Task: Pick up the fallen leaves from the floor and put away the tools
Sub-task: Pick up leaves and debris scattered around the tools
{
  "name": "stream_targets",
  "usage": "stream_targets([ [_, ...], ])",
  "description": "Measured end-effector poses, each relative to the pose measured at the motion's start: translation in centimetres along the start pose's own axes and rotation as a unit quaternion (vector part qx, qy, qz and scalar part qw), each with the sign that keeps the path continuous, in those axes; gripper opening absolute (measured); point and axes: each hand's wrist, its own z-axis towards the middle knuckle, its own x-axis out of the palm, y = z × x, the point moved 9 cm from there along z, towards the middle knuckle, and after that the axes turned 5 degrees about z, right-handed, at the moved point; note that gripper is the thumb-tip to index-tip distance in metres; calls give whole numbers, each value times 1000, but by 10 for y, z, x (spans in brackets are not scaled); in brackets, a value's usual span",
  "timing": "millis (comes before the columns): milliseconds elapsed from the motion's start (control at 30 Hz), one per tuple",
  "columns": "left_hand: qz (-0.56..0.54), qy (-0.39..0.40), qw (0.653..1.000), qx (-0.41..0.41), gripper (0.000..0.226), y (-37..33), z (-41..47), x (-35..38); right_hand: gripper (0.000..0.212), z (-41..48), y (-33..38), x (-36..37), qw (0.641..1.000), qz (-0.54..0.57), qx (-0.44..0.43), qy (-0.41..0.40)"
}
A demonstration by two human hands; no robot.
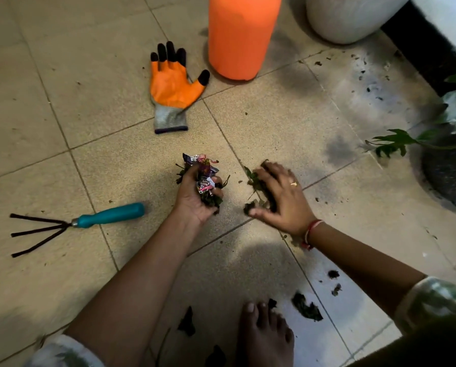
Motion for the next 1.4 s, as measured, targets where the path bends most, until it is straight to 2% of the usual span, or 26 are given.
stream_targets([
  [100, 1, -6, 1000, 9, 26, -2, 0, -3, 101, 1, 16, 17, 995, -90, -36, 9],
  [200, 4, -8, 1000, 12, 25, -2, 0, -6, 94, 18, 12, 13, 993, -113, -16, -8],
  [367, -19, -4, 1000, 10, 26, -5, 2, -5, 67, 44, 15, 3, 983, -176, -57, -3],
  [433, -41, -9, 999, 28, 30, -16, 3, -5, 59, 46, 25, 5, 982, -157, -102, -1],
  [567, -95, -3, 993, 73, 35, -52, 9, -7, 61, 44, 58, 25, 987, -2, -156, 32],
  [633, -89, 11, 993, 81, 48, -66, 15, -4, 73, 39, 77, 41, 983, 4, -177, 56],
  [700, -70, 32, 994, 81, 60, -74, 20, 3, 76, 37, 92, 52, 975, -45, -208, 57],
  [733, -63, 40, 994, 81, 63, -76, 23, 6, 70, 37, 99, 53, 968, -71, -235, 43],
  [833, -52, 60, 994, 76, 66, -78, 31, 14, 34, 37, 117, 41, 940, -107, -322, -43],
  [933, -58, 78, 993, 61, 51, -74, 40, 19, 22, 44, 117, 37, 926, -124, -352, -60],
  [1033, -59, 109, 991, 45, 26, -74, 49, 22, 22, 65, 112, 41, 924, -116, -365, -13],
  [1100, -63, 146, 987, 28, 15, -75, 53, 25, 26, 82, 109, 37, 939, -78, -336, 12],
  [1167, -74, 173, 982, 9, 39, -75, 53, 32, 26, 100, 104, 16, 968, 22, -249, 15],
  [1233, -74, 193, 978, 17, 47, -79, 47, 43, 25, 112, 92, -18, 983, 127, -134, -24],
  [1300, -54, 192, 980, 12, 47, -80, 32, 59, 31, 117, 84, -54, 970, 223, -34, -89],
  [1367, -44, 171, 984, -2, 45, -79, 13, 70, 35, 114, 82, -80, 942, 299, 45, -143],
  [1400, -23, 136, 990, -5, 40, -79, 0, 74, 37, 110, 85, -94, 926, 334, 70, -163],
])
